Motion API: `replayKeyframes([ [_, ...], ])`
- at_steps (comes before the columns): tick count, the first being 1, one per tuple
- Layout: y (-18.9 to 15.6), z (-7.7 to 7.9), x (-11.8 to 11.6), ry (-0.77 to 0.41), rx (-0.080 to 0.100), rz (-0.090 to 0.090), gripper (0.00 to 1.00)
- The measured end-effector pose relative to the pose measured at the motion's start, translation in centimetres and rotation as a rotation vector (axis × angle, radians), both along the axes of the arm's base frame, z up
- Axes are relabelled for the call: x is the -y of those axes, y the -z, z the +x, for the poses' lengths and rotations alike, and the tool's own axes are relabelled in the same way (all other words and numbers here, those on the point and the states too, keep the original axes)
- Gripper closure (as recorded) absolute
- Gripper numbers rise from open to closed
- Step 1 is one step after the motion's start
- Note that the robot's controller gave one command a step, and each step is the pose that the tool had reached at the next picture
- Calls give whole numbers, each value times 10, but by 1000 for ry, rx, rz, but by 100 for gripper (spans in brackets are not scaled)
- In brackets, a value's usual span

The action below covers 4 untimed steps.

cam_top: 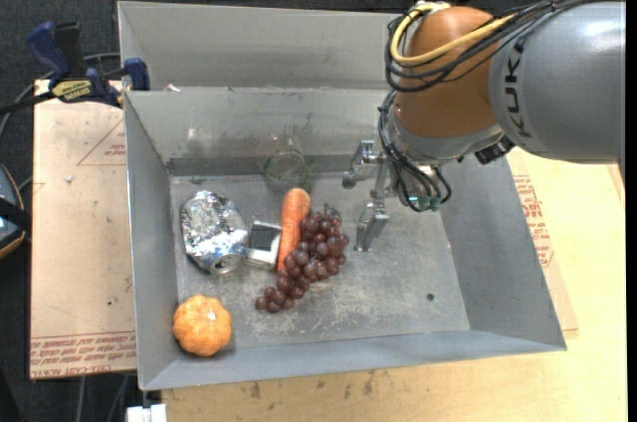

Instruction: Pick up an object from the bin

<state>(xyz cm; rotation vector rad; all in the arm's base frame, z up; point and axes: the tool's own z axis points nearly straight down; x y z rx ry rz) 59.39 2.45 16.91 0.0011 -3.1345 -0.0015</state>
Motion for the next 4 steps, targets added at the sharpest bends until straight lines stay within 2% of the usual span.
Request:
replayKeyframes([
  [1, -5, 2, 0, 1, 8, 0, 0],
  [2, 20, 0, -6, -110, 16, -1, 0],
  [3, 45, -11, -21, -480, 5, 3, 0],
  [4, 33, -12, -24, -634, 11, 3, 0],
])
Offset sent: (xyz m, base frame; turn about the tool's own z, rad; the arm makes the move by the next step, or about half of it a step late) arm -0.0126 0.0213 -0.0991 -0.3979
